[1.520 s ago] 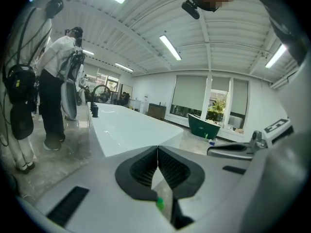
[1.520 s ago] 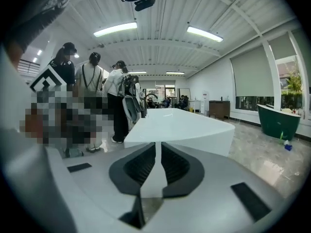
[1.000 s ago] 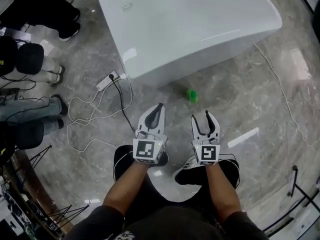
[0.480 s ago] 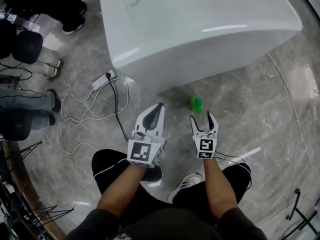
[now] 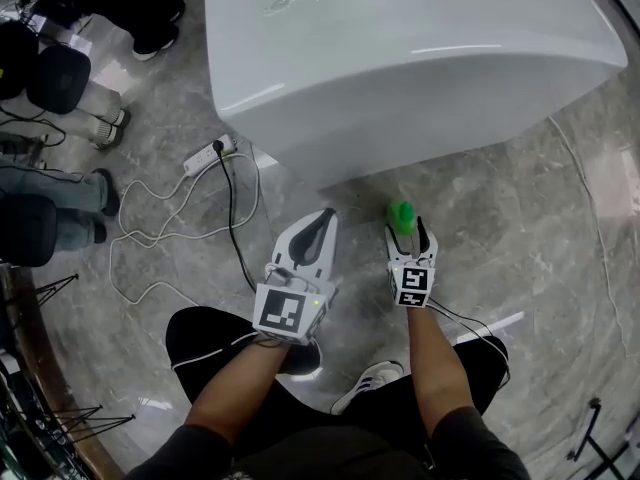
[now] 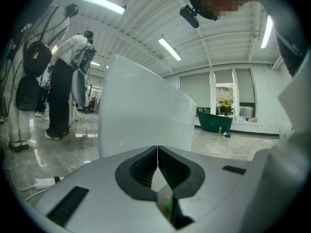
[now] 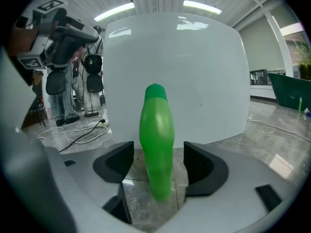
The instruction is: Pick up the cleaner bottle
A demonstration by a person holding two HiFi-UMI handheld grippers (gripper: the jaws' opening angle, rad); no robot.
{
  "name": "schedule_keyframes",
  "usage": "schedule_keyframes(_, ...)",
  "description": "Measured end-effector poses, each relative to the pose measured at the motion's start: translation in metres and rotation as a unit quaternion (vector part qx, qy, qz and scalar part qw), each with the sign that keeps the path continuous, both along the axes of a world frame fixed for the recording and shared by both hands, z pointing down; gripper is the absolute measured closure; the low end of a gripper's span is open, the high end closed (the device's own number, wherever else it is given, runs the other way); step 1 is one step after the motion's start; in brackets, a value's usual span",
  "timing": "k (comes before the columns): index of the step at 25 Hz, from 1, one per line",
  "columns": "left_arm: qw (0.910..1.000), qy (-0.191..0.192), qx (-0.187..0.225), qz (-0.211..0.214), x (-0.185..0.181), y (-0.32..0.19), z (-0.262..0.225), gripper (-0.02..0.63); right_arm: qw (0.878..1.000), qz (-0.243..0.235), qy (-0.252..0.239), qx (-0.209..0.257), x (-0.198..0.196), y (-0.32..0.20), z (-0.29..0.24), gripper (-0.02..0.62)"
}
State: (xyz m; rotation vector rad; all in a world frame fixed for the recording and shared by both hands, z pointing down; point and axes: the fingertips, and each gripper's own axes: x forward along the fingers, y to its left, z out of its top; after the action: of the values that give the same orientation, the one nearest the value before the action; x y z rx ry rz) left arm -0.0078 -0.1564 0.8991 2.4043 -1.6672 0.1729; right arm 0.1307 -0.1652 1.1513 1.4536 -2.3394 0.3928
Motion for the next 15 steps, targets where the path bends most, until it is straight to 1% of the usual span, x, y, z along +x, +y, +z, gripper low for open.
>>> schedule_keyframes(3,0.9999,-0.014,0.003,0.007,-0.003,0.003,0.007,0.598,1.0,-0.002,0.001,0.002,-0.005,-0.01,0.01,0.291)
schedule_keyframes(7,0.9997,-0.022,-0.009,0.01,-0.007,0.008,0.016,0.598,1.0,0.0,0.0,0.005,-0.009,-0.022,0.019,0.291)
schedule_keyframes(11,0.9994,-0.031,-0.003,0.012,-0.01,0.012,0.017,0.598,1.0,0.006,0.001,0.018,-0.011,-0.032,0.017,0.291)
schedule_keyframes(14,0.9993,-0.034,-0.003,0.013,-0.013,0.015,0.02,0.598,1.0,-0.005,0.011,0.014,-0.014,-0.033,0.019,0.294)
schedule_keyframes(15,0.9992,-0.038,-0.003,0.013,-0.013,0.015,0.021,0.598,1.0,-0.007,0.014,0.013,-0.015,-0.033,0.02,0.307)
